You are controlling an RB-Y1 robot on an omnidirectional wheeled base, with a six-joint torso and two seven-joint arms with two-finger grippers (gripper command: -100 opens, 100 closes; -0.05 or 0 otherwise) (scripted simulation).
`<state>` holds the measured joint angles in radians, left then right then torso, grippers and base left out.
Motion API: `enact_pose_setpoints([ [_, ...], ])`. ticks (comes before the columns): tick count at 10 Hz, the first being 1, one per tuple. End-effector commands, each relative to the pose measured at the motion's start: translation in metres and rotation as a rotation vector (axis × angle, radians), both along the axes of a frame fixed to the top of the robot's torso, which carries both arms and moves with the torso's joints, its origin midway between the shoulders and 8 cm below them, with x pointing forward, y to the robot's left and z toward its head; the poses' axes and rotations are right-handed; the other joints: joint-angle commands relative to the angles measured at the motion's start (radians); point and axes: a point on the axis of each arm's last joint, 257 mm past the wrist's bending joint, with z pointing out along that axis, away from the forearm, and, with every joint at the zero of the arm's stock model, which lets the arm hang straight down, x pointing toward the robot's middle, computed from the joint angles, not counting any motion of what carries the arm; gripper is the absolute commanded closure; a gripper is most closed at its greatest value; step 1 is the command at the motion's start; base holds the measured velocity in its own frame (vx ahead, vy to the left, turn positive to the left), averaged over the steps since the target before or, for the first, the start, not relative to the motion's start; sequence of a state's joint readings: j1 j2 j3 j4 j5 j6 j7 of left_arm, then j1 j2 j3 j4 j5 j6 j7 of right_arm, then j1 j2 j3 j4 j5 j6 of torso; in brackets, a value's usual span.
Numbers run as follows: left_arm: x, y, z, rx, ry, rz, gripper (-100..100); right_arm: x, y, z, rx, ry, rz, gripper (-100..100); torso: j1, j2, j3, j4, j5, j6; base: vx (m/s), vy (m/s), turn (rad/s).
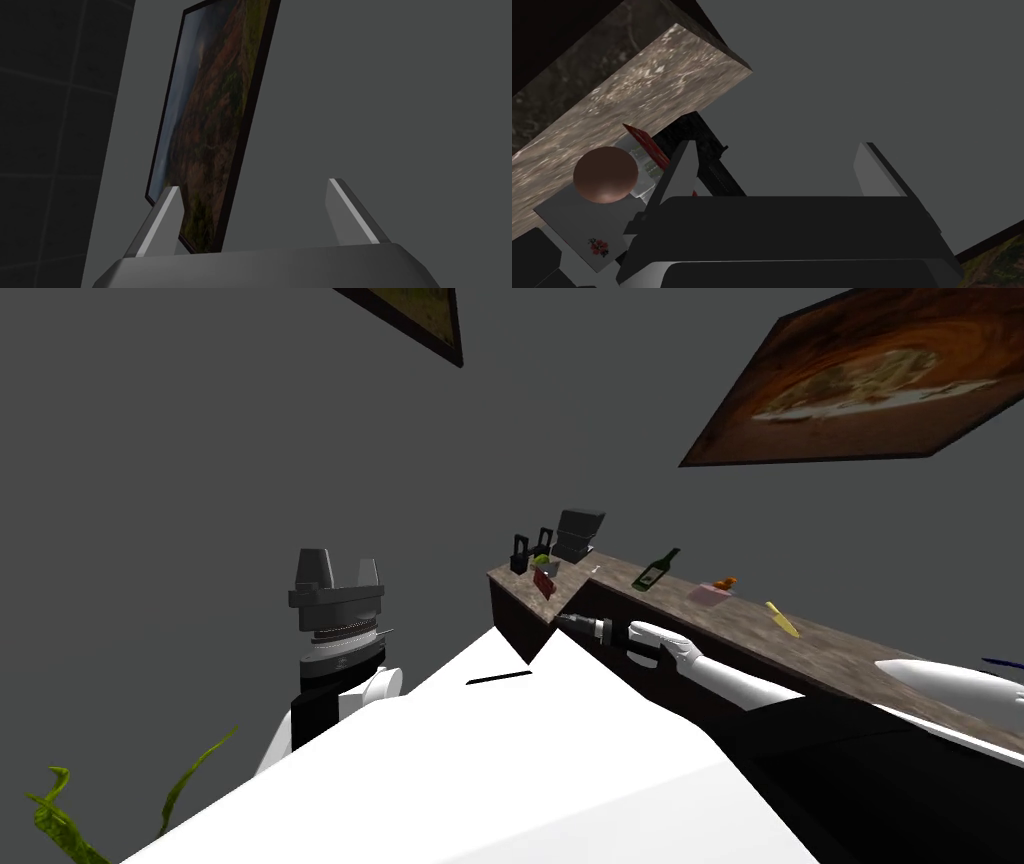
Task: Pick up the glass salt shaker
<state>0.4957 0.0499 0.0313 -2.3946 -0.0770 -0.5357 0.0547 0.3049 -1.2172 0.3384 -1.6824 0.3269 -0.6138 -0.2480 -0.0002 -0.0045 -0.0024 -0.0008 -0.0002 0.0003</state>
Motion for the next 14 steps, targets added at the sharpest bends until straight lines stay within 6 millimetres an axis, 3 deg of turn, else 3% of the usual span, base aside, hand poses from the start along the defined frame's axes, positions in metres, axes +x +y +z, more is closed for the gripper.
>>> enact_pose_setpoints([
  [1,0.0,0.0,0.0,0.0,0.0,0.0,0,-0.003,-0.015,-0.008,-0.056,0.019,0.012,-100,0.0,0.0,0.0,0.0,0.0,0.0,0.032,-0.002,0.115],
  [2,0.0,0.0,0.0,0.0,0.0,0.0,0,-0.01,-0.033,-0.019,-0.117,0.05,0.023,-100,0.0,0.0,0.0,0.0,0.0,0.001,0.038,-0.004,0.215],
  [3,0.0,0.0,0.0,0.0,0.0,0.0,0,-0.01,-0.037,-0.018,-0.133,0.052,0.027,-100,-0.001,0.0,0.0,0.0,0.0,0.0,0.036,-0.005,0.121],
  [6,0.0,0.0,0.0,0.0,0.0,0.0,0,-0.024,-0.078,-0.032,-0.259,0.11,0.048,-100,0.0,0.0,0.0,0.0,0.0,0.001,0.051,0.001,0.165],
  [11,0.0,0.0,0.0,0.0,0.0,0.0,0,-0.036,-0.132,-0.032,-0.419,0.165,0.074,-100,-0.001,-0.001,-0.001,0.0,0.0,0.0,0.058,-0.011,0.15],
  [12,0.0,0.0,0.0,0.0,0.0,0.0,0,-0.042,-0.152,-0.032,-0.47,0.186,0.08,-100,0.0,-0.002,-0.001,0.0,0.0,0.001,0.072,-0.007,0.168],
  [13,0.0,0.0,0.0,0.0,0.0,0.0,0,-0.041,-0.155,-0.029,-0.482,0.187,0.083,-100,0.0,-0.002,-0.001,-0.001,0.0,0.0,0.061,-0.013,0.092],
  [14,0.0,0.0,0.0,0.0,0.0,0.0,0,-0.047,-0.174,-0.028,-0.531,0.207,0.089,-100,0.0,-0.002,-0.001,0.0,0.0,0.001,0.071,-0.011,0.187],
])
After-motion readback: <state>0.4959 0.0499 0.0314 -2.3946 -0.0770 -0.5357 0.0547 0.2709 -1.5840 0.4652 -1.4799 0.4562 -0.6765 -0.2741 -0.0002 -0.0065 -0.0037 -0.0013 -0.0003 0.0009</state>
